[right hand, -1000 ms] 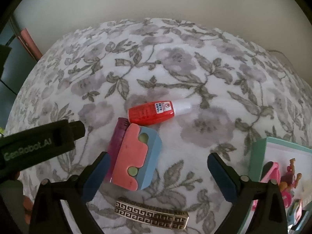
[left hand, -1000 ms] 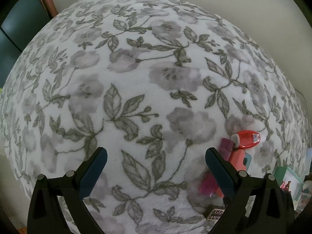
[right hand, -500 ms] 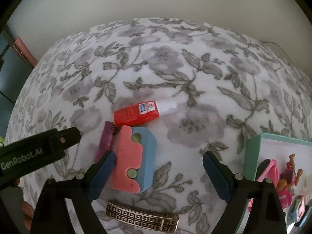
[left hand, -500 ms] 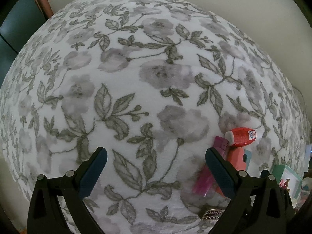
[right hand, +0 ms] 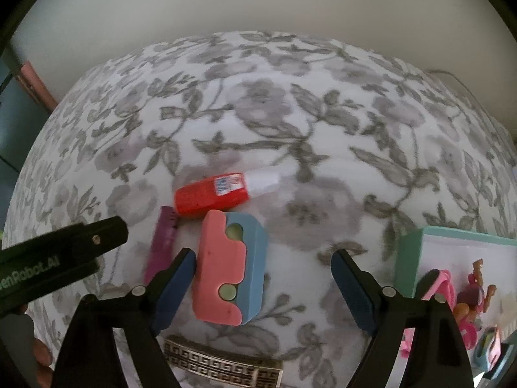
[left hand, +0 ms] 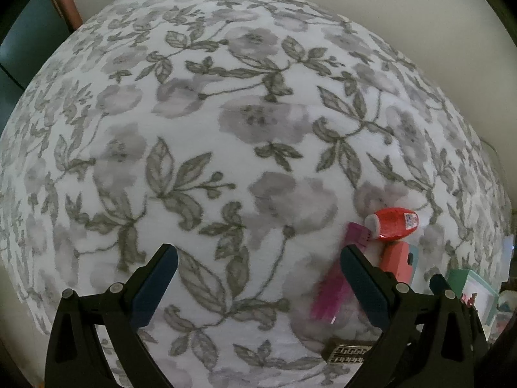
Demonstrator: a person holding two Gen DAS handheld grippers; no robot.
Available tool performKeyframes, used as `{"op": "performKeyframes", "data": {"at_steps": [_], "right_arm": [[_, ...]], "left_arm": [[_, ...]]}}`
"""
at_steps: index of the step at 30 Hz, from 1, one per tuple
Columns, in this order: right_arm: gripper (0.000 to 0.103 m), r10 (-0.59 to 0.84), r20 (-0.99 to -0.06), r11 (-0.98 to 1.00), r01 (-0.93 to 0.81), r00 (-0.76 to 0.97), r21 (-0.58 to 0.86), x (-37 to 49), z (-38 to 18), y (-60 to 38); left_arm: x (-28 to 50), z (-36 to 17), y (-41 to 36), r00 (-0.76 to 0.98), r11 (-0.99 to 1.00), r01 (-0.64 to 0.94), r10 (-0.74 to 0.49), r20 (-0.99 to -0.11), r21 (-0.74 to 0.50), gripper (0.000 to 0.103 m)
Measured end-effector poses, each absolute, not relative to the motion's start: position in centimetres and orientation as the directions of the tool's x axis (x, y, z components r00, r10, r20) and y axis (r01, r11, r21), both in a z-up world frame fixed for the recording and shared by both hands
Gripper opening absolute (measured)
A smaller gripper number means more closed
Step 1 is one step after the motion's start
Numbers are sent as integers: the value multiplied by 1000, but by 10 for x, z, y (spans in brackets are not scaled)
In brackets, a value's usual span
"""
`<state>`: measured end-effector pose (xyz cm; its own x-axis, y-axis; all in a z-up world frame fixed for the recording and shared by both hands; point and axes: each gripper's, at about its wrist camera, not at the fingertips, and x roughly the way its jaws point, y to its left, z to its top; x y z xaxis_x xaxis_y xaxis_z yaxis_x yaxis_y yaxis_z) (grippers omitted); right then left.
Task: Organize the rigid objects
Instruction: 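Grasp the pink-blue foam block with the right tool while the left tool grasps the purple lighter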
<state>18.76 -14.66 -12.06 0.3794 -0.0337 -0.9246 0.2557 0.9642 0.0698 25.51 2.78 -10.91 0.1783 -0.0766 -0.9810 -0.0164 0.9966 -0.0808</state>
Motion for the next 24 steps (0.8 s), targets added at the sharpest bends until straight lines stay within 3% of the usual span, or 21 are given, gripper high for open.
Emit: {"op": "performKeyframes", "data": {"at_steps": [7, 12, 18, 24], "right_arm": [[83, -43, -925, 950, 301, 378, 79, 181, -121, -167], [75, -44, -923, 948, 308, 382, 82, 177, -120, -175], [74, -55, -923, 955, 289, 380, 62, 176, -121, -172], [69, -54, -926, 958, 282, 374, 58, 179, -125, -170]], "left_arm": [[253, -114, 10, 152, 990, 16, -140, -978, -139, 101], [251, -122, -6, 140, 989, 56, -144, -980, -137, 100], [248, -131, -25, 134, 989, 91, -124, -983, -112, 100], [246, -138, -40, 140, 988, 112, -120, -983, -104, 86]]}}
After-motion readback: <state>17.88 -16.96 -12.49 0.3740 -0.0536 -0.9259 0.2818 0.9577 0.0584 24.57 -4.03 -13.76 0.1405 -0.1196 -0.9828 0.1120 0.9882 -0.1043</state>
